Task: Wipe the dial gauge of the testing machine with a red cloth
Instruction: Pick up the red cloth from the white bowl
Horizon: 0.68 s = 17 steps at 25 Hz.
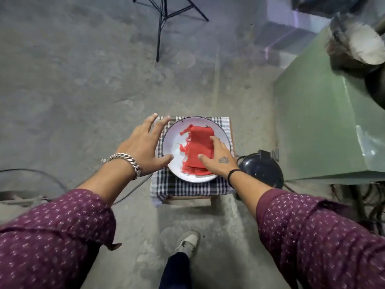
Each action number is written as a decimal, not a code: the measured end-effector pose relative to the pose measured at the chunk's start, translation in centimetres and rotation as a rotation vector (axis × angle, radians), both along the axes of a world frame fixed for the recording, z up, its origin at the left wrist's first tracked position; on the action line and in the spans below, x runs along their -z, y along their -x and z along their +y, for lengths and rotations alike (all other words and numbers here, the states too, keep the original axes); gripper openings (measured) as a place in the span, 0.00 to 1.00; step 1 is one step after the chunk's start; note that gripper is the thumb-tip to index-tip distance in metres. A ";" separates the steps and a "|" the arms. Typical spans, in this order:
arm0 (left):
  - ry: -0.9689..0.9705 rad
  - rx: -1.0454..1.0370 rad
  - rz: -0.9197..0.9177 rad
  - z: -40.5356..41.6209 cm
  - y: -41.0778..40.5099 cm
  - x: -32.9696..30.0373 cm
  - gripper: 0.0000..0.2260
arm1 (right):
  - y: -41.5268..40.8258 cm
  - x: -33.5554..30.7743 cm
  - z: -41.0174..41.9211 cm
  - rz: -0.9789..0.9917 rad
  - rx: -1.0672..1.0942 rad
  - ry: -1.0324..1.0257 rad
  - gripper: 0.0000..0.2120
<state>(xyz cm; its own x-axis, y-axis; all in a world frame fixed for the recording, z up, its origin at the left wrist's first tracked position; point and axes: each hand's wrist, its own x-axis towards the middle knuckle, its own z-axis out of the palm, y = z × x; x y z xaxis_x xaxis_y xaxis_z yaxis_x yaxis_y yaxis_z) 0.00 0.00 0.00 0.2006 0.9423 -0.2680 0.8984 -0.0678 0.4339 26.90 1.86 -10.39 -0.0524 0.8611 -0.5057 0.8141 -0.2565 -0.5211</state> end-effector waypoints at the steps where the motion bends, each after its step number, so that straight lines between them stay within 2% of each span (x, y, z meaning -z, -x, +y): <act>1: -0.005 -0.006 0.002 0.1 0.4 0.8 0.47 | 0.8 1.4 0.3 -0.005 0.042 0.012 0.42; 4: -0.010 -0.047 0.050 0.2 1.5 3.0 0.45 | 3.1 4.2 0.8 -0.175 0.164 0.036 0.43; 6: -0.020 -0.050 0.067 0.1 1.7 4.0 0.44 | 3.9 5.3 1.1 -0.172 0.305 0.031 0.43; 7: -0.028 -0.056 0.070 0.1 1.8 4.4 0.43 | 4.0 5.6 1.5 -0.092 0.410 0.044 0.38; 9: -0.037 -0.052 0.079 0.3 1.6 4.5 0.43 | 3.8 5.6 2.0 0.094 0.561 0.067 0.22; 11: -0.039 -0.039 0.080 0.5 1.0 3.9 0.43 | 3.4 4.3 1.8 0.262 0.607 0.069 0.10; 14: -0.050 -0.016 0.058 1.3 -0.2 1.9 0.43 | 2.5 1.0 1.4 0.490 0.630 0.086 0.05; 17: -0.087 0.024 0.022 3.0 -2.0 -1.7 0.44 | 0.7 -3.6 1.8 0.618 0.625 -0.022 0.13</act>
